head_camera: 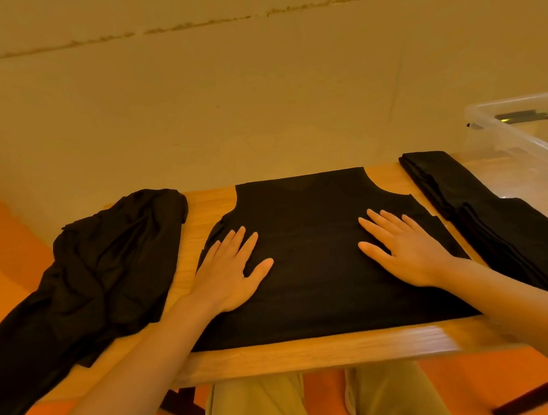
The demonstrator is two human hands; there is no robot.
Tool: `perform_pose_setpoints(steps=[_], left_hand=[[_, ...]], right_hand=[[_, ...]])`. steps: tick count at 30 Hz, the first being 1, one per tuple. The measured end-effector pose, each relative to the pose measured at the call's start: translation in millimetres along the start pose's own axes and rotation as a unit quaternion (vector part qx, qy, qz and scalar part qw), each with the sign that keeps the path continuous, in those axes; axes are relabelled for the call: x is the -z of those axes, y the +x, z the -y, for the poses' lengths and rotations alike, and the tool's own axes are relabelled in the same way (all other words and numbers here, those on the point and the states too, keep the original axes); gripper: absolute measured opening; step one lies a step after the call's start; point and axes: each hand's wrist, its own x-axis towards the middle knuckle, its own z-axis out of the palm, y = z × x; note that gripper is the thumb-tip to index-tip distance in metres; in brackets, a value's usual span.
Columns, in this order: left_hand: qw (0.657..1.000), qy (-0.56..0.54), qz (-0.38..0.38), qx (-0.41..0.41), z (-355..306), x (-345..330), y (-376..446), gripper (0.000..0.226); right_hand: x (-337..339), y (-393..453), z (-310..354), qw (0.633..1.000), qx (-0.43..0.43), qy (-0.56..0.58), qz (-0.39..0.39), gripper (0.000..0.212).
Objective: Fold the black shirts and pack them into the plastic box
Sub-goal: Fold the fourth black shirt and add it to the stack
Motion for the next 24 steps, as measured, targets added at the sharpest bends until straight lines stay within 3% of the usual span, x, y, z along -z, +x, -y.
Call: perform_pose_setpoints(steps=[6,12,24], left_hand=[[1.0,0.004,0.006,0.015,-3,-2,-42,0.108],[0.997,0.003,0.017,0.07,11,5,-39,0.113],[0.994,0.007,0.015,0.105,23,6,-43,0.113]], right_hand=[[-6,-43,6,1.0,0.007,-0.007,0.006,0.091],[5,-38,6,0.999,-0.021,-0.006,0.026,0.075],[1,-34,-4,0.999,-0.029,-0.004,0.019,0.081]])
